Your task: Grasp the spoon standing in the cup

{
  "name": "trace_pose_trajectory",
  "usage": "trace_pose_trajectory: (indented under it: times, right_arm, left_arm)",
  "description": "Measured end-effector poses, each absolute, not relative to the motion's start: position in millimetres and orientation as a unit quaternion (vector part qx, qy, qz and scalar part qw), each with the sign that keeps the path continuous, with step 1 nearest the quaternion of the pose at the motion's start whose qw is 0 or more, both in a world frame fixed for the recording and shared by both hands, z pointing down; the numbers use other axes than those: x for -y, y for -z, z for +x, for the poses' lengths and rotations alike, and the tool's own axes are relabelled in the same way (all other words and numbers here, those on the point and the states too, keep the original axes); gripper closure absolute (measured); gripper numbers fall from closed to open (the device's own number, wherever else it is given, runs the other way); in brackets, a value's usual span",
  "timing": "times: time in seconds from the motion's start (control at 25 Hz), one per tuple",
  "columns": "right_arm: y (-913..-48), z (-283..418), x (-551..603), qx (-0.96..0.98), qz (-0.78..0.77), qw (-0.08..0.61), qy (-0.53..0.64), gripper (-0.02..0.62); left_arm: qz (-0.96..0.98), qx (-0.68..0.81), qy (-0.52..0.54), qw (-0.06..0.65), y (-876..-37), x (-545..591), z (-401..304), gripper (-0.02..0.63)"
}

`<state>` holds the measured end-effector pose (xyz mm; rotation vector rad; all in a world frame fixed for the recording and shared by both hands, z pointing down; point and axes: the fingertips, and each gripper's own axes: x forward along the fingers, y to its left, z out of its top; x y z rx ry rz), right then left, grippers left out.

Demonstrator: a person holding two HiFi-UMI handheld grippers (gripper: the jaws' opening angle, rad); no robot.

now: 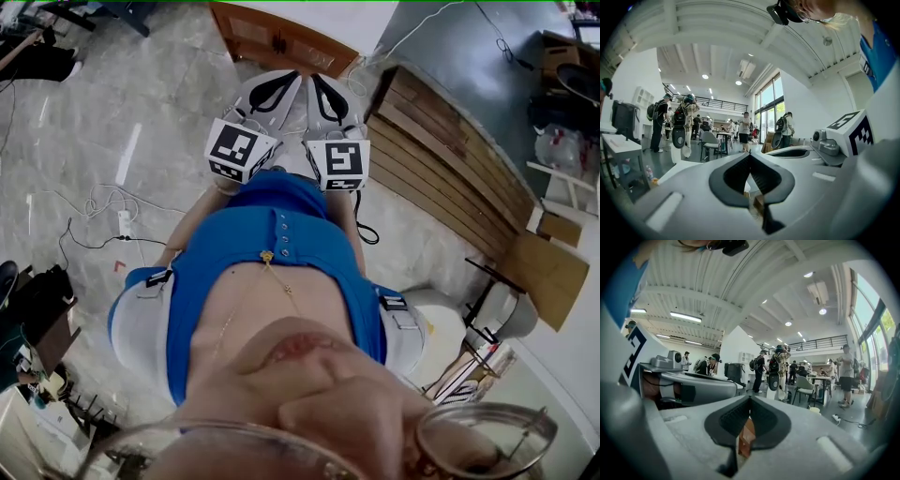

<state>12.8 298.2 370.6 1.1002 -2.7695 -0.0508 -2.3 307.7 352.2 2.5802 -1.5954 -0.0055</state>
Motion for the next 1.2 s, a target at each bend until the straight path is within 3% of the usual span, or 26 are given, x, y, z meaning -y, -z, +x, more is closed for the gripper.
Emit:
trace_pose_trajectory:
  times: [0.72, 1.2]
  right_arm:
    - [-382.2, 20.9, -245.6, 0.915, 0.394, 0.081, -0.004, 0.594]
    - [-378.3, -18.8, -170.7, 0.899, 0.43, 0.085, 0.009, 0.594]
  left_arm:
    - [0.86, 0.506, -0.006, 0.066, -360.8, -249.7, 1.8, 0.606]
    - [0.884, 0.463, -0.009, 0.06, -364.0, -172.8, -35.6, 0.606]
